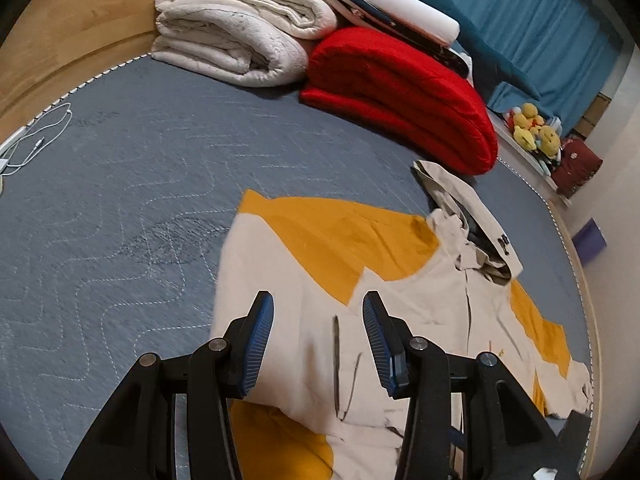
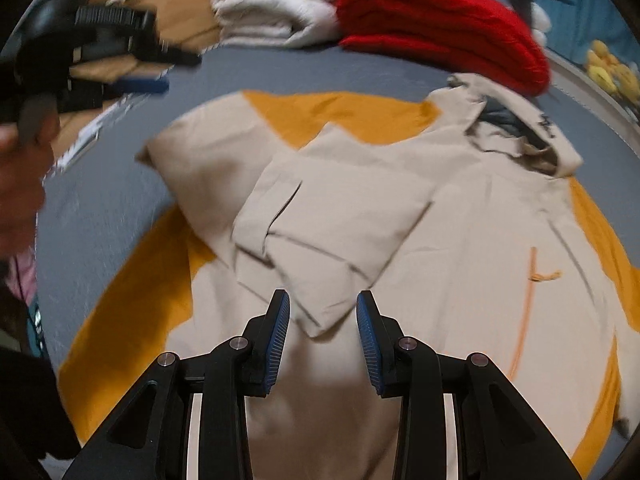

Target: Fold large clothes

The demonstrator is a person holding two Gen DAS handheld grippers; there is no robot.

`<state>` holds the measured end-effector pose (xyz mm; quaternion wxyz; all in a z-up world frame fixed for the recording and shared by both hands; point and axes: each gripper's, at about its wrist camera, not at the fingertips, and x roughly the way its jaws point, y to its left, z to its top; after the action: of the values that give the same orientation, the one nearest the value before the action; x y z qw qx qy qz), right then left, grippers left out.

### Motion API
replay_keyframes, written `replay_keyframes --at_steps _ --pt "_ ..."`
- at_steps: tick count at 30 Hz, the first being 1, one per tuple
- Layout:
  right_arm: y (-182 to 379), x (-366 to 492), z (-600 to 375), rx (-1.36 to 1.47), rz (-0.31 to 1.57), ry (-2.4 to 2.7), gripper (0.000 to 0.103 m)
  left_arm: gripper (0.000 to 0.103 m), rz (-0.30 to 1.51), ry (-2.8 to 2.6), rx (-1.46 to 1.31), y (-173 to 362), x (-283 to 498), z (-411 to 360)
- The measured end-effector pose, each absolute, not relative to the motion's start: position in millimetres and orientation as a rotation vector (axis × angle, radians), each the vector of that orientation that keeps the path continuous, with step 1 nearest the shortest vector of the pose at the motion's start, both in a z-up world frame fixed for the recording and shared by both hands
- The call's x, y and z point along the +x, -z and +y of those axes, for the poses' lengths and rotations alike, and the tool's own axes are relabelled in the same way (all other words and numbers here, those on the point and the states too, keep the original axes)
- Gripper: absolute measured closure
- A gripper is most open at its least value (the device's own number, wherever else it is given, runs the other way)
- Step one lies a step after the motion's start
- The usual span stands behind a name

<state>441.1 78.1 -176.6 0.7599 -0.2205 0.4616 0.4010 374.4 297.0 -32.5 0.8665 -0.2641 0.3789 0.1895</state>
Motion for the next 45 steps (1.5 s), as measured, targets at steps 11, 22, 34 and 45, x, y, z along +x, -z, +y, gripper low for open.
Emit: replay_keyframes --at_steps 11,22,34,45 --pt "197.4 448.4 92.8 -0.573 0.948 -0.825 0.094 0.060 0.768 -0.442 -0.561 29.0 375.7 325.9" --pt "158.8 553.0 -82.9 0.304 1.011 -0.214 0.097 0.060 0.816 -0.410 -0.549 42.2 390.6 307.0" --pt "200.6 583.7 -140.2 0.533 1.207 -0.117 0.056 0.060 0.918 -0.353 -0.533 64.5 410.3 286.7" --pt "211.8 601.4 -180.0 0.557 1.267 0.031 0.059 0.060 0.940 -0.356 -0.525 68.7 412.9 286.3"
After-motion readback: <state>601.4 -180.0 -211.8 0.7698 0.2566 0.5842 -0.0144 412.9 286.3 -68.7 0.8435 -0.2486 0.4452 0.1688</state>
